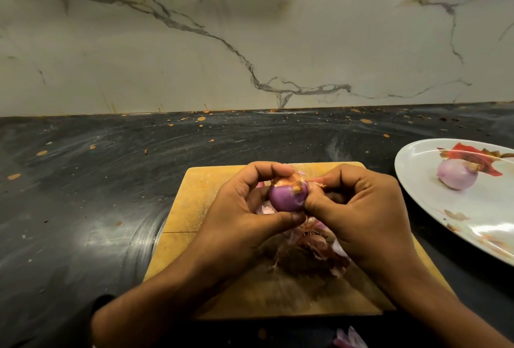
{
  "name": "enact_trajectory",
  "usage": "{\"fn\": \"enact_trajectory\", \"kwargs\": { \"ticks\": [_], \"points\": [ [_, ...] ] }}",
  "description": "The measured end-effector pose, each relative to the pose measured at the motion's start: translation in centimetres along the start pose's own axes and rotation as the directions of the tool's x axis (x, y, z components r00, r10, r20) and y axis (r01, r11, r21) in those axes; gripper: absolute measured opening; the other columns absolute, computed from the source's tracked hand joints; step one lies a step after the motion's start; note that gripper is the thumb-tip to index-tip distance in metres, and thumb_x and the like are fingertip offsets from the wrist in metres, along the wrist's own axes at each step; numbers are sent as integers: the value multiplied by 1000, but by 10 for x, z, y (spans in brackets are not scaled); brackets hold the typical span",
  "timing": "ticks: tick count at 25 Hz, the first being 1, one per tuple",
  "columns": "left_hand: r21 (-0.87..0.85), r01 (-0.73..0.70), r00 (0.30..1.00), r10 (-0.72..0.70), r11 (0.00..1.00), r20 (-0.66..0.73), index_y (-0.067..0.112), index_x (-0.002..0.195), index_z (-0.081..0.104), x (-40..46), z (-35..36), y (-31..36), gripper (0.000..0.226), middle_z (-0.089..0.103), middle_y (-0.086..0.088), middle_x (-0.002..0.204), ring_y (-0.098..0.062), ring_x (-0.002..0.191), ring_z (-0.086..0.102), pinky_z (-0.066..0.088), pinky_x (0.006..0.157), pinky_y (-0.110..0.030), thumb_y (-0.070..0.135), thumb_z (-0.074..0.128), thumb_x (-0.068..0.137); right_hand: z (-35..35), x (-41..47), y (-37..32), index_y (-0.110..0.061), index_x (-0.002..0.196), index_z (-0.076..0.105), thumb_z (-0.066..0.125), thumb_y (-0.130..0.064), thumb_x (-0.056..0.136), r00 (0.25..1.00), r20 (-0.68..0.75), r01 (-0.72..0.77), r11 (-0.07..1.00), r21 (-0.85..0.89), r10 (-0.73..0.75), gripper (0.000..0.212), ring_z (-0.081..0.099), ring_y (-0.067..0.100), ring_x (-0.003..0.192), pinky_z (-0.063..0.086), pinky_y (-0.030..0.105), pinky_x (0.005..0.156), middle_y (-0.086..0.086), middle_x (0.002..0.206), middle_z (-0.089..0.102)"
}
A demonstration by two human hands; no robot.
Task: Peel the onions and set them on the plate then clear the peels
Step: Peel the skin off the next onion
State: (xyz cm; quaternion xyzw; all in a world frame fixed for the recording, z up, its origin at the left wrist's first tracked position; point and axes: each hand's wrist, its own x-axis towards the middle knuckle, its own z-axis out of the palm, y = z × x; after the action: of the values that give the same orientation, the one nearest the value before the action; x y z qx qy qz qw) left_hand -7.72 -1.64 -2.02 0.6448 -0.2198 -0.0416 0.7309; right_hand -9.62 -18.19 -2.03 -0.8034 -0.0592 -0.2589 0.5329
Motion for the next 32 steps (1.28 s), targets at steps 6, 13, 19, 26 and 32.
{"fn": "enact_trajectory", "kwargs": {
  "ticks": [6, 13, 19, 26, 32],
  "points": [
    [-60, 12, 1000, -11, 998, 8, 10, 114, 60, -2, 2, 5, 54, 72, -4, 112, -22, 107, 70, 57, 85, -25, -1, 75, 64, -3, 1, 0, -21, 75, 73, 77, -13, 79, 998, -56, -24, 999, 28, 25, 10, 67, 11, 58, 58, 27, 53, -7, 66, 72],
    [-382, 138, 990, -132, 914, 40, 10, 130, 51, 1, -1, 10, 54, 69, -14, 122, -27, 102, 71, 60, 77, -29, -4, 62, 79, -3, 6, 6, -20, 82, 71, 72, -16, 87, 990, 10, -141, 979, 148, 141, 7, 75, 23, 65, 62, 50, 66, 3, 71, 75],
    [-447, 154, 987, -153, 881, 37, 9, 133, 56, 3, -6, 5, 49, 65, -17, 129, -30, 113, 66, 59, 83, -31, 11, 63, 84, -2, 4, 0, -22, 65, 69, 46, -33, 78, 1000, 1, 13, 1000, 6, -13, 28, 59, 18, 58, 50, 43, 55, -2, 63, 66],
    [-484, 175, 981, -191, 857, 17, 10, 135, 54, 5, -7, 3, 44, 64, -19, 129, -30, 107, 68, 60, 82, -35, 11, 49, 92, -1, 1, 2, -34, 70, 68, 68, -14, 82, 998, 31, 52, 997, -62, -50, 23, 65, 5, 70, 47, 11, 59, -19, 74, 69],
    [-451, 183, 980, -200, 874, 11, 8, 130, 58, 5, -6, 6, 44, 69, -18, 122, -23, 97, 70, 60, 77, -31, 18, 52, 87, -3, 2, 3, -29, 93, 75, 71, -25, 88, 997, 35, 66, 998, 21, -66, 7, 71, 6, 84, 58, 19, 69, -15, 84, 74]
  ]
}}
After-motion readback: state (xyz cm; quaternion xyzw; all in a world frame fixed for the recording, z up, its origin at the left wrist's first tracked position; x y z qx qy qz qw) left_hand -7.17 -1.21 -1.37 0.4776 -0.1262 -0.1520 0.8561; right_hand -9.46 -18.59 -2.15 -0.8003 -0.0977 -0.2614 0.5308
